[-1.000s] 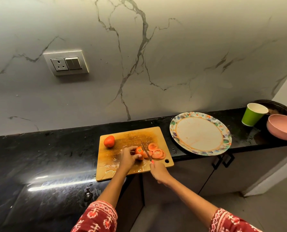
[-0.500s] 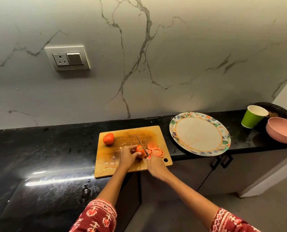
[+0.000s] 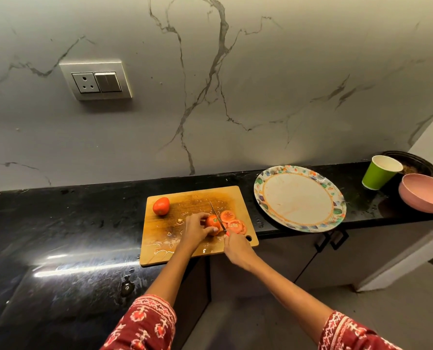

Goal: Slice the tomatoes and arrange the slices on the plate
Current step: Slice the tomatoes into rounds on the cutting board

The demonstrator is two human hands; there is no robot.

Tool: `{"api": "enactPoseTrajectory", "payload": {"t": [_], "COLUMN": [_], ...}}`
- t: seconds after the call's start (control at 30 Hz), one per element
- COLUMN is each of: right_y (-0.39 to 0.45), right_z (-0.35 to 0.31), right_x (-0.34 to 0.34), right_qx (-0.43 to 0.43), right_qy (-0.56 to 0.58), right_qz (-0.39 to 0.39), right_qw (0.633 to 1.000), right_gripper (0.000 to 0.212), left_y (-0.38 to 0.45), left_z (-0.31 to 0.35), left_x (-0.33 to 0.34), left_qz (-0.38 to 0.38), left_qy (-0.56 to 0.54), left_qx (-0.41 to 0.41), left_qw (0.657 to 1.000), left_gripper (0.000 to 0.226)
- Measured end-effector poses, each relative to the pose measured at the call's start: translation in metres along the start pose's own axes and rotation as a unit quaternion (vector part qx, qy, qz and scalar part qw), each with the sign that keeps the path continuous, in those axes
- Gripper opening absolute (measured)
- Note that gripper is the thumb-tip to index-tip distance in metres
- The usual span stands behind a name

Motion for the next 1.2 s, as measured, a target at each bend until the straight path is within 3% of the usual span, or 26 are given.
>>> {"api": "enactPoseTrajectory", "payload": {"t": [0.33, 0.47, 1.2], "right_y": [0.002, 0.009, 0.01], "right_z": [-0.006, -0.01, -0.021], "right_x": [-0.001, 0.002, 0.007], "right_qx": [-0.004, 0.005, -0.02], "right_qy": [-0.003, -0.005, 0.025], "right_qz": [-0.023, -0.024, -0.018], "right_qw": [1.0, 1.0, 0.999], "right_gripper": [0.023, 0.032, 0.03], "left_y": [0.002, 0.002, -0.006], "left_z": [-0.012, -0.013, -0.007], "left_x": [0.003, 0.003, -0.008], "left_qz": [0.018, 0.014, 0.052], "left_qy": [-0.026, -0.037, -0.063], "left_qx": [-0.007, -0.019, -0.015], "left_qw": [0.999, 0.999, 0.997], "left_gripper": [0.045, 0.044, 0.039]}}
Point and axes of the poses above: each hand's wrist, its own y-axis towards the middle knuckle, its own x-axis out of the palm, z = x × y, the point moved 6 cm from there along y, towards the middle knuckle, and after that the axes turned 7 degrees about y, right-handed, at the moved point
